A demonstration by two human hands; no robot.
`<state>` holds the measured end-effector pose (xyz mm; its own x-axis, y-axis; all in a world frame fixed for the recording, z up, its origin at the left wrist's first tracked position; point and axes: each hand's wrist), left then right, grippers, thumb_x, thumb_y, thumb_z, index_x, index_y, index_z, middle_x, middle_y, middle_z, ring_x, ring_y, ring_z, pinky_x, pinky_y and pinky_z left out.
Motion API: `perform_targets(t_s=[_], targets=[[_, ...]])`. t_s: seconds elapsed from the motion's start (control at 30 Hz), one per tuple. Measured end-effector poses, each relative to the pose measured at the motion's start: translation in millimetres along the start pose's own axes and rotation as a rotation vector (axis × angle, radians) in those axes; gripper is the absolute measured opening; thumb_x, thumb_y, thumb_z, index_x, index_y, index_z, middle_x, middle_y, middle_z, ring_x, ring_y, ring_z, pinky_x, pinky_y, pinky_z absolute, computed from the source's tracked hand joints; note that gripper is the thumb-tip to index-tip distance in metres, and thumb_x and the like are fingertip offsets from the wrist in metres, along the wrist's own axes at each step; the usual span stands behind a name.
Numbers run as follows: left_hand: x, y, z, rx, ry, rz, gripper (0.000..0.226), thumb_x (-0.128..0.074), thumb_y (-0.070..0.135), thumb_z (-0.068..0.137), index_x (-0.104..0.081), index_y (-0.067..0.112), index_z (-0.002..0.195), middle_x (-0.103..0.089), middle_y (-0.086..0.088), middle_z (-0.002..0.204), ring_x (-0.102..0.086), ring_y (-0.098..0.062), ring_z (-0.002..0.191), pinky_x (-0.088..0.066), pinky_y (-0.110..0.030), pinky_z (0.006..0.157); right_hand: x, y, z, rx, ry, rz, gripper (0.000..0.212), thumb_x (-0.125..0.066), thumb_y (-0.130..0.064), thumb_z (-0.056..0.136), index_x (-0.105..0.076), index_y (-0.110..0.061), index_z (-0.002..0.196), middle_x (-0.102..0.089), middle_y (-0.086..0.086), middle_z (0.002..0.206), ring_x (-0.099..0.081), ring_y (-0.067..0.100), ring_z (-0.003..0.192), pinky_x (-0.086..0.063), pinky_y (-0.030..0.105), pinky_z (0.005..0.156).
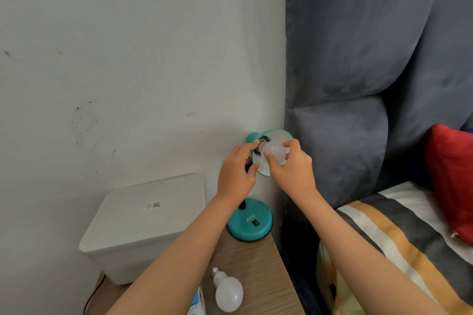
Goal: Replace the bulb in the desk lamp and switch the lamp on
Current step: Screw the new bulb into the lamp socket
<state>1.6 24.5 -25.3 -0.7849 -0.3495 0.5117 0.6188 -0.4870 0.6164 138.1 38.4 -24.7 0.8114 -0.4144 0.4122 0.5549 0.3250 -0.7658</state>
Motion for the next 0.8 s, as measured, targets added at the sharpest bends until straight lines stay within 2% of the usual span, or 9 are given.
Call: perform_targets(t_s=[0.13, 0.23, 0.33, 0.4, 0.5, 0.6, 0.67, 0.73, 0.8], targets=[[-0.3, 1.0, -0.7, -0.004, -0.001, 0.013, 0.052, -0.066, 0.002, 0.080, -0.053, 0.022, 0.126, -0.058, -0.002, 0.114, -0.063, -0.018, 0.091, -0.055, -0.037, 0.085, -1.1, -1.2, -2.0, 0.045, -0.018, 0.004, 0.059, -0.071, -0.026, 0.079, -0.042, -0.007, 0.127, -0.048, 0.015, 0.117, -0.055, 0.026, 0.097, -0.043, 0.026, 0.076], [1.0, 1.5, -0.3, 0.000, -0.006, 0.001, 0.052, -0.067, 0.002, 0.079, -0.054, 0.022, 0.125, -0.058, -0.002, 0.113, -0.063, -0.018, 0.091, -0.055, -0.036, 0.084, 1.3, 1.3, -2.5, 0.048, -0.044, -0.010, 0.052, -0.068, -0.027, 0.081, -0.045, -0.013, 0.126, -0.051, 0.008, 0.104, -0.055, 0.019, 0.081, -0.039, 0.024, 0.072], [0.9, 1.9, -1.7, 0.000, -0.010, -0.002, 0.052, -0.067, 0.002, 0.079, -0.054, 0.024, 0.124, -0.058, -0.001, 0.114, -0.064, -0.016, 0.090, -0.055, -0.035, 0.084, -0.6, 4.9, 0.9, -0.127, 0.007, 0.068, 0.049, -0.062, -0.041, 0.085, -0.048, -0.006, 0.116, -0.063, 0.014, 0.102, -0.062, 0.026, 0.091, -0.041, 0.025, 0.070], [0.8, 1.9, -2.4, 0.008, -0.005, -0.008, 0.052, -0.067, 0.002, 0.079, -0.054, 0.025, 0.124, -0.058, 0.000, 0.114, -0.064, -0.015, 0.089, -0.055, -0.035, 0.083, -3.2, 3.4, -3.4, -0.057, 0.007, 0.039, 0.055, -0.065, -0.036, 0.083, -0.045, -0.004, 0.123, -0.054, 0.011, 0.112, -0.055, 0.022, 0.097, -0.038, 0.021, 0.074], [2.0, 1.4, -0.9, 0.008, -0.003, 0.000, 0.051, -0.067, 0.002, 0.079, -0.054, 0.024, 0.124, -0.058, 0.000, 0.112, -0.063, -0.012, 0.086, -0.055, -0.034, 0.083, -4.3, 2.6, -9.5, 0.064, -0.014, 0.041, 0.058, -0.069, -0.025, 0.081, -0.041, -0.015, 0.131, -0.043, 0.005, 0.111, -0.058, 0.017, 0.078, -0.041, 0.016, 0.068], [1.6, 2.2, -1.2, 0.006, -0.008, 0.003, 0.051, -0.067, 0.002, 0.079, -0.054, 0.024, 0.123, -0.058, -0.001, 0.112, -0.063, -0.013, 0.086, -0.055, -0.034, 0.083, -2.9, 3.3, -5.8, -0.032, 0.046, 0.083, 0.045, -0.065, -0.034, 0.084, -0.048, -0.011, 0.119, -0.057, 0.011, 0.108, -0.063, 0.020, 0.073, -0.044, 0.019, 0.065], [0.6, 2.4, -2.0, 0.006, -0.002, -0.004, 0.051, -0.067, 0.001, 0.079, -0.053, 0.024, 0.123, -0.058, -0.001, 0.112, -0.064, -0.015, 0.088, -0.055, -0.035, 0.084, -2.8, 3.0, -4.5, -0.032, 0.054, 0.082, 0.048, -0.067, -0.033, 0.083, -0.048, -0.007, 0.118, -0.056, 0.012, 0.113, -0.059, 0.018, 0.083, -0.042, 0.007, 0.061], [0.5, 0.9, -1.1, 0.002, 0.006, -0.001, 0.051, -0.067, 0.002, 0.079, -0.054, 0.023, 0.123, -0.058, -0.001, 0.111, -0.064, -0.015, 0.088, -0.055, -0.036, 0.084, -2.8, 1.5, -7.3, 0.032, 0.018, 0.072, 0.054, -0.071, -0.024, 0.080, -0.045, -0.007, 0.125, -0.045, 0.004, 0.112, -0.053, 0.014, 0.080, -0.039, -0.002, 0.060], [1.3, -0.2, -0.2, -0.001, 0.001, 0.005, 0.050, -0.067, 0.002, 0.079, -0.054, 0.023, 0.123, -0.058, -0.001, 0.110, -0.063, -0.014, 0.087, -0.056, -0.037, 0.083, -2.9, 3.3, -9.1, 0.045, 0.002, 0.067, 0.054, -0.069, -0.023, 0.081, -0.044, -0.012, 0.127, -0.046, 0.003, 0.106, -0.059, 0.017, 0.071, -0.040, 0.002, 0.058]])
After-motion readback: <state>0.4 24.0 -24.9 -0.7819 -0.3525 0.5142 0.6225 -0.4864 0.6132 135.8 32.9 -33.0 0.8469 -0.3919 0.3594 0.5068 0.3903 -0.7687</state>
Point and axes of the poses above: each hand's wrist, its own z-axis towards the middle knuckle, its own x-axis out of the back of the hand, y = z × x
